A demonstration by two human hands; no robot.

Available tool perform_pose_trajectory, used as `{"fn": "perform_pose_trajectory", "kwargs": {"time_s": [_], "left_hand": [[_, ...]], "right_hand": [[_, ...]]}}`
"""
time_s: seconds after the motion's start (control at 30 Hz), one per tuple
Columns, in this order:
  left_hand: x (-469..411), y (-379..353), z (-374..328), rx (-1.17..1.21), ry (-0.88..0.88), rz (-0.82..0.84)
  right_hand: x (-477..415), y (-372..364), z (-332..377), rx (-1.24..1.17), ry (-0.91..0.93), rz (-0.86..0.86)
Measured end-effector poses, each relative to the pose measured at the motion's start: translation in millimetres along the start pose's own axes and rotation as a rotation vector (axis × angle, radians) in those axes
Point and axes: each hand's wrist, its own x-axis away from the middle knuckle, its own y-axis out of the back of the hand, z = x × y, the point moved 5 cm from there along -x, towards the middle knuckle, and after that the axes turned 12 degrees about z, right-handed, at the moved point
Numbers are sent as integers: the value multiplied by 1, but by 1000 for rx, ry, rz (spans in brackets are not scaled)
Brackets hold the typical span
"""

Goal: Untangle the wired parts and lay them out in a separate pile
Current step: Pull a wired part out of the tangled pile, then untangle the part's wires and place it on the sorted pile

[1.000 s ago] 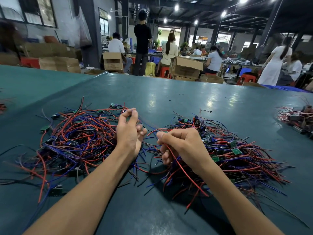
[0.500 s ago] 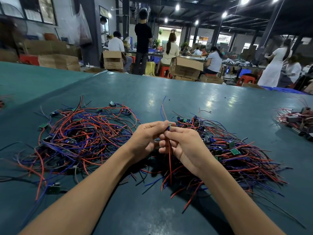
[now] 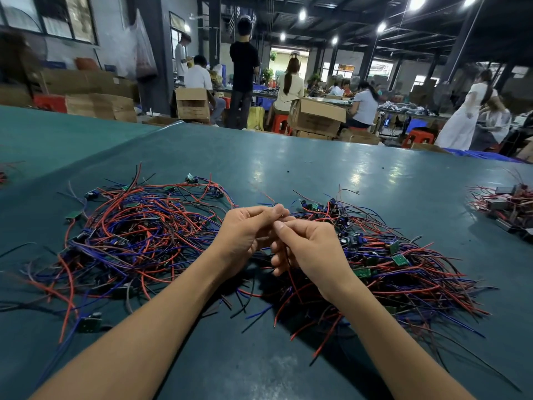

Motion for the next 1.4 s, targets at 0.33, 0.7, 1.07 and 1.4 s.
{"fn": "perform_pose_trajectory", "kwargs": {"time_s": [0.33,0.7,1.07,1.4], "left_hand": [[-1,17,0,-5,34,-285],[-2,23,1,111,50,-292],[-3,-4,-3,564,126,224],[2,-9,-7,566,147,242]], "right_hand": [[5,-7,2,357,69,112],[23,6,24,503,157,306],[18,21,32,712,465,-220],[16,19,28,751,456,-202]]}}
